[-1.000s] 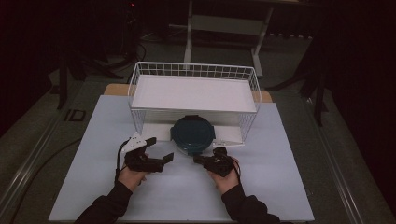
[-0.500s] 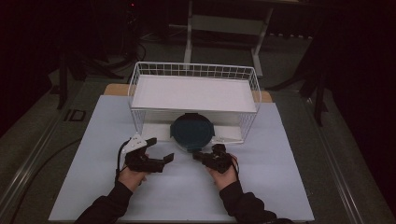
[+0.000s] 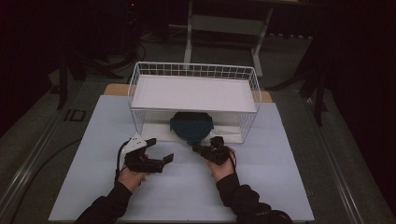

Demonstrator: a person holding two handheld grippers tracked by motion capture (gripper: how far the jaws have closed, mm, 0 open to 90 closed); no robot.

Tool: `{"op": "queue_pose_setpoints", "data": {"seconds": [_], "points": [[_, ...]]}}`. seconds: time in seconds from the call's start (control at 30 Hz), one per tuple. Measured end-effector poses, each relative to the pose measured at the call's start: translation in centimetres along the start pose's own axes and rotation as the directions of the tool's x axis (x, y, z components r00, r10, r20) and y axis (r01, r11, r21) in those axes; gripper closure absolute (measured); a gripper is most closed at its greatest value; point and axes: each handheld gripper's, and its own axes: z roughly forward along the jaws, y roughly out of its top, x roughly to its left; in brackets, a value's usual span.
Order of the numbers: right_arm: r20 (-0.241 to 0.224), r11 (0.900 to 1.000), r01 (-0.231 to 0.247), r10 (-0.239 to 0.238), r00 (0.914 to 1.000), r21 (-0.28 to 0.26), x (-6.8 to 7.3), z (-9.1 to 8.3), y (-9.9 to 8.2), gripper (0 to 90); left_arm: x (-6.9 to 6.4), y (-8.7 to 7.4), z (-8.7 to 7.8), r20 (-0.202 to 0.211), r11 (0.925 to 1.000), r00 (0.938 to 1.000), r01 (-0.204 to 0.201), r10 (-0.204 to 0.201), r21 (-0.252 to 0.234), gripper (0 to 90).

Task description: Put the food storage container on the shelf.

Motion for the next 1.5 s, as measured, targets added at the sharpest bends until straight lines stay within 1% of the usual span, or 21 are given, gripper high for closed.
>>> {"op": "queue_pose_setpoints", "data": {"seconds": [0.37,0.47,0.5,0.6,0.63,0.8,0.83,0.87,0.9,0.93,0.97,1.0,1.03,1.07,1.17,1.23,1.27,1.3,1.33,1.4,1.5], "points": [[0.036,0.9995,-0.022,0.023,0.9991,-0.021,-1.3,0.9,1.4,89.8,-0.1,-0.1,0.0,0.003,1.0,1.0,-0.002,0.002,0.003,1.8],[0.037,0.9995,-0.026,0.026,0.999,-0.02,-1.5,1.0,1.6,89.8,-0.1,-0.1,0.0,0.004,1.0,1.0,-0.002,0.002,0.003,1.8],[0.047,0.9994,-0.027,0.028,0.9985,-0.019,-1.6,1.2,1.9,89.8,-0.1,-0.1,-0.1,0.004,1.0,1.0,-0.002,0.002,0.001,1.8],[0.035,0.9996,-0.026,0.027,0.999,-0.013,-1.7,1.4,2.0,89.8,-0.1,-0.1,-0.1,0.004,1.0,1.0,-0.002,0.002,-0.001,1.8],[0.042,0.9999,-0.01,0.01,0.9991,-0.009,-1.5,1.5,2.0,89.8,-0.1,0.0,-0.1,0.004,1.0,1.0,-0.001,0.001,0.0,1.8],[0.027,0.9998,-0.013,0.013,0.9995,-0.015,-1.3,1.6,2.0,88.9,-0.2,0.0,-0.1,0.005,1.0,1.0,-0.007,0.007,-0.001,1.8],[0.008,0.9999,-0.006,0.006,0.9999,-0.015,-1.1,1.5,1.9,84.6,-0.3,0.0,-0.2,0.005,0.9999,0.9999,-0.011,0.011,0.0,1.8],[0.008,0.9999,-0.006,0.006,0.9999,-0.015,-1.1,1.5,1.9,84.6,-0.3,0.0,-0.2,0.005,0.9999,0.9999,-0.011,0.011,0.0,1.8],[0.005,0.9997,0.022,-0.022,0.9998,-0.013,-0.7,1.3,1.7,79.4,-0.3,0.2,-0.3,0.006,0.9999,0.9999,-0.015,0.015,-0.003,1.8],[0.005,0.9997,0.022,-0.022,0.9998,-0.013,-0.7,1.3,1.7,79.4,-0.3,0.2,-0.3,0.006,0.9999,0.9999,-0.015,0.015,-0.003,1.8],[0.0,0.9994,0.029,-0.029,0.9996,-0.016,-0.6,1.2,1.6,74.7,-0.4,0.2,-0.3,0.006,0.9999,0.9999,-0.013,0.013,-0.009,1.8],[-0.002,0.9991,0.036,-0.036,0.9993,-0.021,-0.5,1.0,1.5,67.3,-0.5,0.3,-0.4,0.008,0.9998,0.9999,-0.012,0.012,-0.012,1.8],[-0.013,0.9985,0.045,-0.046,0.9989,-0.032,-0.3,0.7,1.2,54.8,-0.5,0.4,-0.5,0.009,0.9998,0.9998,-0.016,0.016,-0.014,1.8],[-0.013,0.9985,0.045,-0.046,0.9989,-0.032,-0.3,0.7,1.2,54.8,-0.6,0.5,-0.6,0.011,0.9997,0.9998,-0.019,0.019,-0.016,1.8],[-0.025,0.9967,0.05,-0.051,0.9984,-0.064,-0.1,0.2,0.8,31.6,-0.9,0.6,-0.8,0.018,0.9994,0.9994,-0.028,0.029,-0.02,1.8],[-0.043,0.9962,0.06,-0.063,0.9971,-0.062,-0.2,0.0,0.7,18.4,-1.2,0.6,-0.9,0.022,0.9992,0.9991,-0.036,0.036,-0.021,1.8],[-0.051,0.9941,0.08,-0.084,0.9951,-0.073,-0.2,-0.2,0.6,14.9,-1.2,0.7,-1.0,0.022,0.9989,0.9989,-0.041,0.042,-0.021,1.8],[-0.069,0.994,0.09,-0.095,0.9931,-0.062,-0.3,-0.6,0.5,14.9,-1.4,0.7,-1.1,0.023,0.9987,0.9986,-0.047,0.047,-0.019,1.8],[-0.069,0.994,0.09,-0.095,0.9931,-0.062,-0.3,-0.6,0.5,14.9,-1.5,0.7,-1.1,0.027,0.9986,0.9985,-0.048,0.048,-0.022,1.8],[-0.078,0.9945,0.074,-0.08,0.9937,-0.074,-0.4,-1.5,0.2,15.1,-1.8,0.7,-1.4,0.03,0.998,0.9978,-0.059,0.06,-0.02,1.8],[-0.06,0.9915,0.104,-0.109,0.9923,-0.078,-0.3,-2.4,-0.2,15.1,-2.0,0.5,-1.6,0.034,0.9979,0.9974,-0.062,0.063,-0.018,1.8]]}}
